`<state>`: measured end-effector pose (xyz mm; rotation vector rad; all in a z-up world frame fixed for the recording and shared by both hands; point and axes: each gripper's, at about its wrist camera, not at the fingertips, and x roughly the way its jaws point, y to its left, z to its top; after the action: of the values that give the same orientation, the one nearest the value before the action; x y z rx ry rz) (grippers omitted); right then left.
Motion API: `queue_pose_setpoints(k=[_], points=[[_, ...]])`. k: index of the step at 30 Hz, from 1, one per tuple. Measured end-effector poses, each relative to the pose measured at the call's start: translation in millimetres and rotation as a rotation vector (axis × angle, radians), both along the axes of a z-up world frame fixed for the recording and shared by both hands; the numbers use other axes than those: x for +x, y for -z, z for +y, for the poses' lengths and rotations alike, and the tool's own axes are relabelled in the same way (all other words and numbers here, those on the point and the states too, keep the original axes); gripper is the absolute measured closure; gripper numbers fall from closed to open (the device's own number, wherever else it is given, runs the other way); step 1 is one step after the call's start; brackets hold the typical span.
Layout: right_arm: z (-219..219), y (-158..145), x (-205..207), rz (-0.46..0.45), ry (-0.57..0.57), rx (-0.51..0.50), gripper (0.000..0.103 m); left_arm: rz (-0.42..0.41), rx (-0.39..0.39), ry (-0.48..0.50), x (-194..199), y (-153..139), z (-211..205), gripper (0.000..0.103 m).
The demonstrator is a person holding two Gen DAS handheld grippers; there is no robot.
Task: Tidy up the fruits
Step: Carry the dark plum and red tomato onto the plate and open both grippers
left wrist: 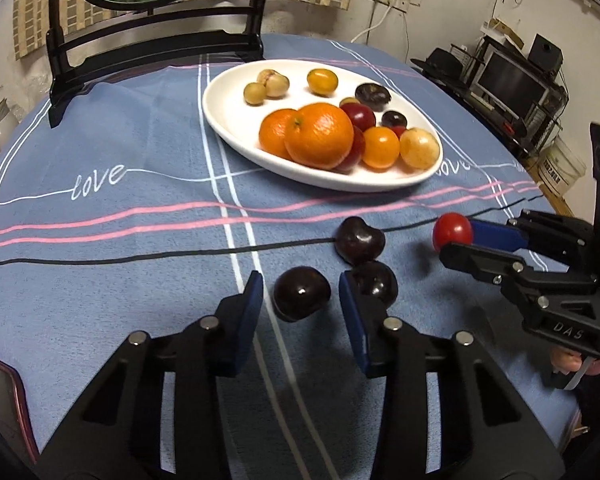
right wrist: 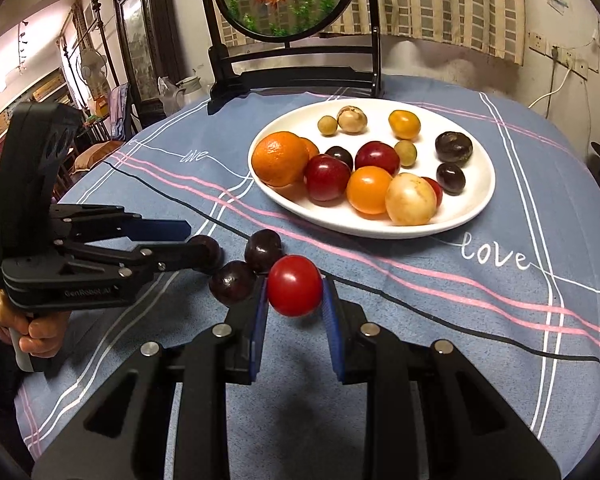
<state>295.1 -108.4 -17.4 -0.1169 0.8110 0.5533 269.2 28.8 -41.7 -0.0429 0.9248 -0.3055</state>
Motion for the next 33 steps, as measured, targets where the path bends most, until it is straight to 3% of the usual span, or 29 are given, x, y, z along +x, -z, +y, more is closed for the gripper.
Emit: queue_pose_setpoints(k=[6,13,18,23,26,29,33], points=[[0,-1,0,-0.003,0.004,0.002,0.076,0.013,0.050,0.007,2,9,-6,0.070],[-4,-4,-2,-0.021,0.016,0.007,0.076,-0.009,0.089,0.011,-1,9,-12,0.071],[-5,-8,-7,-0.039,0.021,0.008,0.076,-0.011,0.071,0.007,-3,6,-10,0.071],[-5,-20,-13,-0.073,0.010,0.027,0.076,-0.058,0.046,0.009,-11,-14,-9,0.071],[-11,-37,-4,-0.087,0.019,0.087,0.076,-0.094,-0.003,0.011,-6,-38,-5,0.071],[-14,-52,17,-0.184,0.075,0.077,0.076,-0.156,-0.002,-0.023,15,-65,-5,0.072],[-26,-44,62,-0.149,0.167,0.099,0.076,-0.159,-0.001,-0.083,61,-72,-6,0.072]])
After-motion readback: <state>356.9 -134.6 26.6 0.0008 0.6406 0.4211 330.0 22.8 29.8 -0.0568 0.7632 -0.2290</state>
